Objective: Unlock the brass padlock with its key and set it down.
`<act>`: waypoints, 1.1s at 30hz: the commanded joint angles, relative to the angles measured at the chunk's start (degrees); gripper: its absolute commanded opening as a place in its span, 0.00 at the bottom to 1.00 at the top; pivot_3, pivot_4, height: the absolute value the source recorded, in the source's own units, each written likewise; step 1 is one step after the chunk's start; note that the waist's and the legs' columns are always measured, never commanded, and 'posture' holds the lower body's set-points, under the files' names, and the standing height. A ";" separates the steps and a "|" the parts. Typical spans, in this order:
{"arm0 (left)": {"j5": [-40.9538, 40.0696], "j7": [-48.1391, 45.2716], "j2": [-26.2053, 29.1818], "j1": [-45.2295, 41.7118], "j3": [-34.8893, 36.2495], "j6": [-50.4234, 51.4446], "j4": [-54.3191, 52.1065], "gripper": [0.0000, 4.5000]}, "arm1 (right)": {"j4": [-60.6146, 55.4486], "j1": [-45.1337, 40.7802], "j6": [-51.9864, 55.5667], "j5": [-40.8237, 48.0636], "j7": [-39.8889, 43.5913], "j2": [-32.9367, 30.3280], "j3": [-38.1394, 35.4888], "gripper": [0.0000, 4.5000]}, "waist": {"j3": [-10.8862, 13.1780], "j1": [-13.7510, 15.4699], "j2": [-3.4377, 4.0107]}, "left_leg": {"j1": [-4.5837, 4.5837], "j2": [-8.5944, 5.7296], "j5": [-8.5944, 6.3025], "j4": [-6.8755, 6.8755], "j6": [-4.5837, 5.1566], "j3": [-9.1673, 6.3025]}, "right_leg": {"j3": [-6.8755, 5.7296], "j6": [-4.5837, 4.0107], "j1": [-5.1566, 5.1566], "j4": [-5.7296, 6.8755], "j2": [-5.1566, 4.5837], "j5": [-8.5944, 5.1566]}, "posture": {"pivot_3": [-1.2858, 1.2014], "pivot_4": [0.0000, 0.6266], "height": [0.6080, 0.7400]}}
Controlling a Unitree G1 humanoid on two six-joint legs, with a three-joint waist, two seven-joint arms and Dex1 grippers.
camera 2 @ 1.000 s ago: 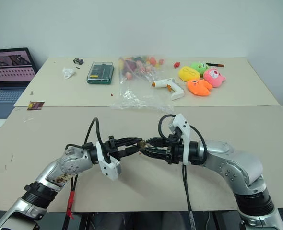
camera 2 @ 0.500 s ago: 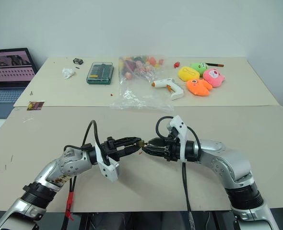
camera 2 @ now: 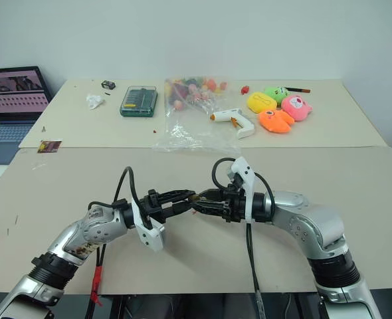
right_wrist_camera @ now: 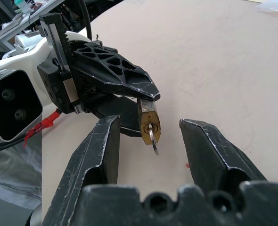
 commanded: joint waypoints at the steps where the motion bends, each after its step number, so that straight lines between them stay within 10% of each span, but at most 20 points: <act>1: -0.66 0.01 -0.21 -1.02 0.63 -0.19 -2.39 0.18 | -1.06 -0.96 -0.08 0.66 0.16 0.61 -0.89 0.43 | 0.00 0.00 0.00 | 0.00 0.00 0.00 0.00 0.00 0.00 | 0.00 0.00 0.00 0.00 0.00 0.00 | 0.52 0.24 1.00; 7: -0.99 -0.35 -0.27 -1.17 0.86 0.18 -2.60 0.18 | -0.02 -1.63 -0.30 0.29 -0.11 1.83 -0.59 0.03 | 0.00 -0.02 0.00 | 0.00 0.00 0.00 0.00 0.00 0.00 | 0.00 0.00 0.00 0.00 0.00 0.00 | 0.52 0.24 1.00; 17: -6.17 -2.60 -0.46 -0.47 1.12 2.92 -1.84 0.18 | 0.06 -1.72 -0.58 -1.58 -0.20 2.96 0.19 0.02 | 0.00 -0.06 0.00 | 0.00 0.00 0.00 0.00 0.00 0.00 | 0.00 0.00 -0.01 0.01 0.00 0.00 | 0.52 0.24 1.00; 26: -10.62 -5.29 5.25 2.90 3.19 -1.20 5.66 0.97 | 0.88 -1.73 -0.92 -2.44 0.70 2.07 -0.43 0.02 | 0.00 -0.46 0.00 | 0.00 0.00 0.01 -0.01 -0.01 0.00 | 0.00 0.00 -0.03 0.02 0.00 0.00 | 0.52 0.24 1.00; 33: -18.75 -9.85 7.18 1.98 4.60 0.96 17.34 0.98 | -0.91 -0.99 -0.34 -1.01 2.07 -0.18 -2.28 0.02 | 0.01 -0.31 0.02 | 0.06 0.00 -0.03 -0.04 0.05 -0.01 | -0.03 0.00 0.00 0.02 0.01 0.00 | 0.52 0.24 1.00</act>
